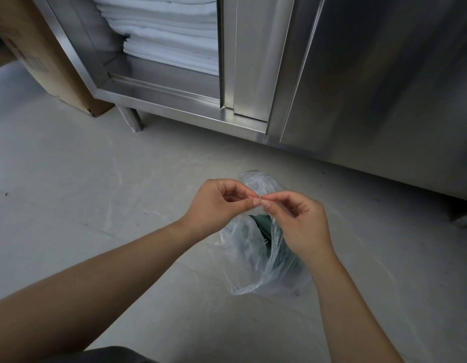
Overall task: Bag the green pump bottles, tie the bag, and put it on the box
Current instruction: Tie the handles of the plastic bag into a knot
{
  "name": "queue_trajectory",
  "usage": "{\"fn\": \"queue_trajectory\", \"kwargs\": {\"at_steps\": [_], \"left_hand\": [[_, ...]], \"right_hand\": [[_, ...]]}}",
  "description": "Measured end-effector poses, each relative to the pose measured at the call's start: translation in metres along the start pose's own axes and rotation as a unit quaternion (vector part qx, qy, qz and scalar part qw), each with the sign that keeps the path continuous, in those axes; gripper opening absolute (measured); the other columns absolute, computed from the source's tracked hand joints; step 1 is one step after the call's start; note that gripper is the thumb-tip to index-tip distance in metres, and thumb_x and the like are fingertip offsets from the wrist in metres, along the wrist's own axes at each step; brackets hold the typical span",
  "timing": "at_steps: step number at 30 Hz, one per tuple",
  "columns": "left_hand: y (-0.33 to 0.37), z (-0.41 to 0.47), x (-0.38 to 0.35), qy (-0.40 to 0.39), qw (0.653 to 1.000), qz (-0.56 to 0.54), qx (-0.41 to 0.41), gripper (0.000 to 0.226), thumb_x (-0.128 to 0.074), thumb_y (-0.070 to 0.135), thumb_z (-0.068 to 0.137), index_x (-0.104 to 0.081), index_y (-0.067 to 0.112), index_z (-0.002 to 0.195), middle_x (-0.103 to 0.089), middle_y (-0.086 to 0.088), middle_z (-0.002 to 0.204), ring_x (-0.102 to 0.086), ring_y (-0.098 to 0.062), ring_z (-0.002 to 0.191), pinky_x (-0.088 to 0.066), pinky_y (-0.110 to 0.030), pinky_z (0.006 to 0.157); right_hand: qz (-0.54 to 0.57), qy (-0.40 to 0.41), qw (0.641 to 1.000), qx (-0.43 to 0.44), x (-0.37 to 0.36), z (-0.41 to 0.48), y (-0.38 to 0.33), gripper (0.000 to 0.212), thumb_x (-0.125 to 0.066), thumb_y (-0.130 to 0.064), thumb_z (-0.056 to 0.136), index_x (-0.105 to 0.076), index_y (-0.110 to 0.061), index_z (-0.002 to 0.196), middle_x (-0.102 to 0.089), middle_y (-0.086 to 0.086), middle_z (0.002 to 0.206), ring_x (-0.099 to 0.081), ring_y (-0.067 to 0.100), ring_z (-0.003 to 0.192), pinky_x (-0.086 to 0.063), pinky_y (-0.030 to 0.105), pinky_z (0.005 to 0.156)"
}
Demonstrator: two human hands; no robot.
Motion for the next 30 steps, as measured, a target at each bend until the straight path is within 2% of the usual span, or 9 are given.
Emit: {"fn": "queue_trajectory", "kwargs": {"at_steps": [6,11,14,18,23,27,30], "left_hand": [[0.002,0.0,0.004,0.011,0.999,0.041,-0.018,0.005,-0.073,0.013,0.076,-0.071,0.009,0.078,-0.073,0.002,0.076,-0.069,-0.009,0.073,-0.053,-0.017,0.071],[0.0,0.0,0.004,-0.004,0.997,0.072,-0.017,0.005,-0.068,0.013,0.081,-0.065,0.013,0.077,-0.073,0.003,0.085,-0.069,-0.009,0.082,-0.054,-0.019,0.077],[0.0,0.0,-0.003,-0.015,0.999,0.041,-0.011,0.008,-0.066,0.011,0.083,-0.062,0.013,0.077,-0.073,-0.003,0.089,-0.069,-0.014,0.086,-0.055,-0.024,0.08],[0.003,0.001,-0.011,-0.017,1.0,0.011,-0.017,0.005,-0.066,0.012,0.083,-0.063,0.009,0.082,-0.073,-0.001,0.081,-0.069,-0.014,0.078,-0.055,-0.023,0.077],[0.003,0.001,-0.018,-0.016,1.0,0.005,-0.013,0.014,-0.074,0.011,0.074,-0.067,0.007,0.086,-0.072,0.005,0.073,-0.069,-0.01,0.071,-0.054,-0.018,0.071],[0.0,0.002,-0.015,0.004,0.999,0.034,-0.01,0.013,-0.077,0.013,0.072,-0.071,0.008,0.082,-0.073,0.002,0.074,-0.069,-0.01,0.069,-0.053,-0.016,0.068],[-0.003,0.004,-0.009,0.023,0.998,0.055,-0.004,0.012,-0.078,0.016,0.071,-0.073,0.012,0.081,-0.074,-0.002,0.077,-0.07,-0.016,0.072,-0.058,-0.027,0.073]], "right_hand": [[-0.003,0.051,0.999,-0.011,0.007,0.002,0.003,0.012,-0.068,-0.014,0.081,-0.066,-0.022,0.073,-0.07,-0.006,0.068,-0.066,0.006,0.067,-0.05,0.014,0.065],[-0.018,0.1,0.994,-0.034,0.019,0.003,0.008,0.013,-0.065,-0.021,0.085,-0.062,-0.024,0.072,-0.067,0.008,0.063,-0.055,0.017,0.052,-0.043,0.026,0.051],[-0.026,0.093,0.995,-0.028,0.017,0.002,0.004,0.012,-0.066,-0.021,0.084,-0.062,-0.024,0.073,-0.065,0.008,0.06,-0.051,0.012,0.049,-0.041,0.024,0.049],[-0.03,0.093,0.995,-0.026,0.018,0.003,0.002,0.012,-0.068,-0.022,0.082,-0.063,-0.026,0.072,-0.063,0.002,0.057,-0.048,0.009,0.047,-0.04,0.019,0.047],[-0.035,0.101,0.994,-0.021,0.019,0.001,0.002,0.013,-0.069,-0.021,0.082,-0.064,-0.029,0.072,-0.066,0.002,0.06,-0.055,0.011,0.05,-0.045,0.021,0.05],[-0.018,0.055,0.998,-0.026,0.015,0.003,0.005,0.008,-0.07,-0.021,0.08,-0.068,-0.029,0.082,-0.068,-0.003,0.063,-0.058,0.009,0.055,-0.047,0.019,0.054],[-0.004,-0.036,0.998,-0.047,0.006,0.005,0.011,0.027,-0.073,-0.021,0.075,-0.066,-0.032,0.099,-0.068,-0.006,0.072,-0.062,0.004,0.065,-0.048,0.015,0.064]]}}
Point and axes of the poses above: each hand's wrist, its own z-axis towards the middle knuckle, its own x-axis out of the back of the hand, y = z × x, the point moved 9 cm from there along z, towards the middle knuckle
